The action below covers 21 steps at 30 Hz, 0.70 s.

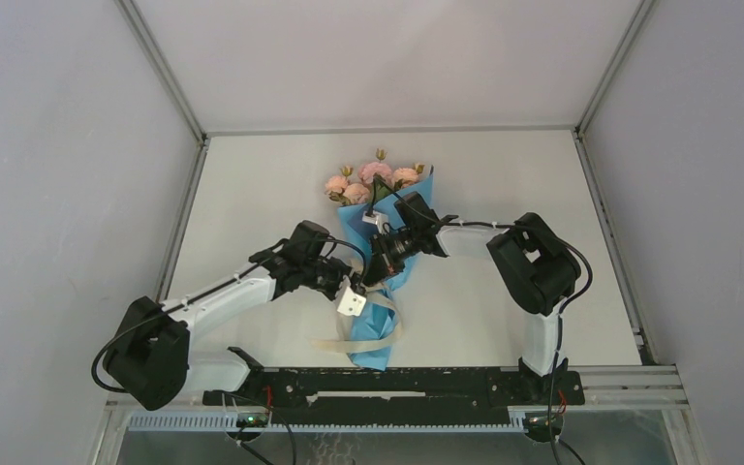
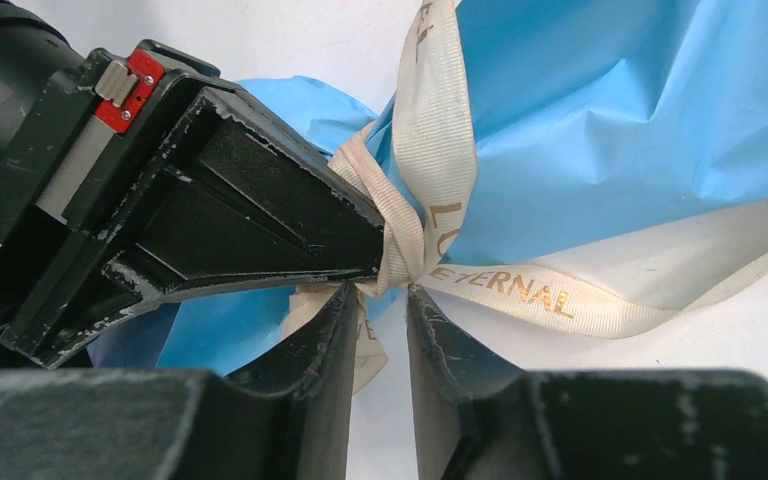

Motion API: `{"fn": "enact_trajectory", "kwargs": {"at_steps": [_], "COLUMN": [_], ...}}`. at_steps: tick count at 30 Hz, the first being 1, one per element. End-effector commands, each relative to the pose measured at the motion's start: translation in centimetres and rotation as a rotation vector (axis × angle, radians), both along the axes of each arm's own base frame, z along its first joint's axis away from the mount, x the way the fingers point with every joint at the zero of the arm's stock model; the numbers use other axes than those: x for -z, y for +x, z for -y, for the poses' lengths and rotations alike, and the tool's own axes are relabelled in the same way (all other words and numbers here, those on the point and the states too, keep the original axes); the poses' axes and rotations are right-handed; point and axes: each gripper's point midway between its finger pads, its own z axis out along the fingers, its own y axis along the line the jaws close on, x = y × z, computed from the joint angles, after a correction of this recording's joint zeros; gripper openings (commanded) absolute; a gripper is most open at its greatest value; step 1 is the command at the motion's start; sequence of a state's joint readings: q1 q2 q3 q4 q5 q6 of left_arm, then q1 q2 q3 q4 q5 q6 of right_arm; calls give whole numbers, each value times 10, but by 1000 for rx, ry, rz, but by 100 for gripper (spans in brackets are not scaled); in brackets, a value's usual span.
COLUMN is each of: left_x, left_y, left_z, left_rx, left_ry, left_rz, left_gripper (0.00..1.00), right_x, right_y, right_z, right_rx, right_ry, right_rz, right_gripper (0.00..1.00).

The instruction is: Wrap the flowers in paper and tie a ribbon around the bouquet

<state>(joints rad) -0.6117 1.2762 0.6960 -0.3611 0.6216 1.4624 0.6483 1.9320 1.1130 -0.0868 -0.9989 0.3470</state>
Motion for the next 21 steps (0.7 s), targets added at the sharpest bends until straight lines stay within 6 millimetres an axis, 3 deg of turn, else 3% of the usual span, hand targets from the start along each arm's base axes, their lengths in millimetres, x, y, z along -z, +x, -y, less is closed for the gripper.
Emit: {"fn": "enact_trajectory", "kwargs": {"at_steps": [1, 7, 12, 21], "left_x": [8, 1, 3, -27], "left_y": [-12, -6, -7, -2], "left_z": [-2, 9, 9, 9], "left_rx": [32, 25, 48, 11], "left_ry": [22, -23, -16, -46], "left_rz": [-30, -11, 10, 44], "left_gripper": [28, 22, 1, 0], "right_x": [-20, -20, -20, -10], "right_y": [5, 4, 4, 10], "right_z": [-4, -3, -1, 14], "right_rx": [4, 5, 11, 49], "right_ry": [47, 39, 27, -54], "right_rz": [46, 44, 47, 69], "right_gripper": [3, 5, 14, 24]}}
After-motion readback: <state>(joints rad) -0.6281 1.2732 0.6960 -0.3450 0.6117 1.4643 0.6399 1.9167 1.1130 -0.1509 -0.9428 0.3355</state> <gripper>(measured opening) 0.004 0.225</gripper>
